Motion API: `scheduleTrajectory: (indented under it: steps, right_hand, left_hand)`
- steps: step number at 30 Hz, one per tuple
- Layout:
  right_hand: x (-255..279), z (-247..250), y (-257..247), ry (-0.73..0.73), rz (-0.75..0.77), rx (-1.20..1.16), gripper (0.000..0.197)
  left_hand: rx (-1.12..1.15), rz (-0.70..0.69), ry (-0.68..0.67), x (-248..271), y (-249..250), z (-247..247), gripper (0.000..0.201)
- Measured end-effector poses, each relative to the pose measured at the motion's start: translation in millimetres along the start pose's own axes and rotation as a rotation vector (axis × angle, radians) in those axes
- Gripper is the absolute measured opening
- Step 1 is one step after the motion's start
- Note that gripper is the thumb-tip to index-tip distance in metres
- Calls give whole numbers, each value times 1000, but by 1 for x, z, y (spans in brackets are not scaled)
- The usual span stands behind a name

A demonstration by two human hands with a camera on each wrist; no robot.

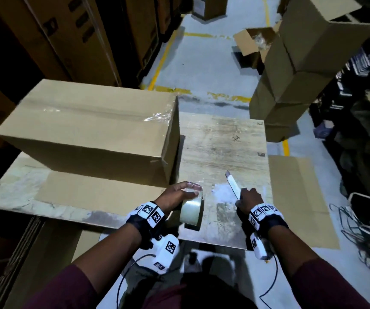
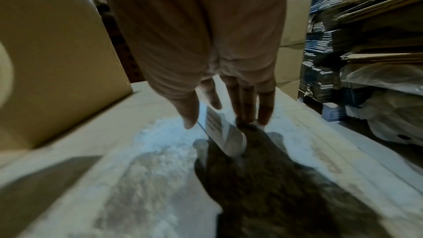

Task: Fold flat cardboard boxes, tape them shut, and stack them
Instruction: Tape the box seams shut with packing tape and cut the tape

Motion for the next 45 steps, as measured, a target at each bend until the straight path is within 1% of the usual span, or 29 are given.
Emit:
scheduleTrajectory:
  steps: [1,2,3,4,5,6,7,8,10,12,15,17,18,19,20,22,23,25,27,28,30,33,36,37,39,40,41,43,45]
  right_hand:
    - [2,3,-2,-4,22,-39,51]
    - [8,13,-9,12,68,-166,56]
    - [16,24,-17,18,118,-390,61]
    - [30,38,-27,-11,175,-658,64]
    - [47,52,-41,-82,234,-912,66]
    - [63,62,-54,-174,269,-1077,63]
    - [75,70,-65,-242,315,-1138,55]
    - [84,78,-73,-250,373,-1115,46]
    - [90,91,-81,-167,470,-1033,26]
    - [88,96,-82,-83,507,-1000,14]
    - [91,99,-82,63,539,-899,5]
    - [98,105,-83,200,579,-850,4]
    - [97,106,-83,236,580,-846,4]
    - [91,106,-83,247,558,-860,4]
    - [82,102,-82,238,520,-882,5]
    - [55,83,-81,187,424,-892,6]
    - [41,70,-82,162,384,-875,7]
    - [17,41,-84,129,318,-830,10]
    - [-3,15,-86,119,265,-791,10]
    - [-10,6,-88,115,251,-765,9]
    - [-21,-6,-92,111,270,-712,8]
    - [-28,-15,-98,121,292,-642,9]
    - [-35,-20,-101,134,268,-552,8]
    - [-36,-18,-99,142,253,-528,17]
    - [-41,-10,-95,168,208,-467,47]
    - [-40,-5,-95,176,200,-435,53]
    - [-39,0,-95,178,198,-409,53]
    - [-39,5,-95,180,183,-396,46]
    - [-35,9,-97,138,160,-366,36]
  left_hand:
    - [-36,-10,-19,-4,3,-7,20]
    - [-63,-18,-30,-6,5,-12,22]
    - [-77,-20,-44,-9,6,-17,23]
    - [-68,-16,-59,-10,6,-23,24]
    - [-54,-15,-74,-11,6,-28,24]
    - [-40,-17,-89,-10,7,-32,24]
    - [-43,-26,-102,-10,7,-35,25]
    - [-54,-33,-111,-10,7,-38,26]
    - [-86,-40,-126,-10,6,-42,29]
    - [-108,-44,-154,-11,1,-45,30]
    - [-112,-21,-154,-13,-6,-43,28]
    - [-136,-7,-77,-21,-11,-36,23]
    - [-163,-3,-16,-26,-16,-30,20]
    - [-189,12,21,-29,-21,-24,21]
    - [-206,30,46,-34,-28,-21,30]
    - [-265,99,48,-42,-48,-19,50]
    - [-294,118,48,-44,-54,-19,52]
    - [-328,136,84,-51,-67,-15,45]
    - [-266,123,117,-58,-75,-11,39]
    - [-220,106,122,-61,-78,-9,37]
    - [-198,83,120,-64,-75,-8,30]
    - [-203,79,95,-71,-74,-10,19]
    - [-187,112,90,-75,-77,-13,19]
    - [-168,135,79,-74,-79,-14,18]
    - [-167,151,49,-76,-80,-16,15]
    - [-186,147,45,-76,-81,-16,15]
    - [-217,144,42,-75,-80,-16,19]
    - [-318,139,21,-73,-77,-17,33]
    - [-494,141,1,-64,-68,-15,41]
Point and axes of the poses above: each hand's wrist, its own x-axis away from the middle knuckle, its own z-axis out of the back of the hand, y = z × x, the point moved 7 cm from there along -x, towards the middle knuckle, and after that the axes turned 3 degrees about -z, right-handed, at the moved point
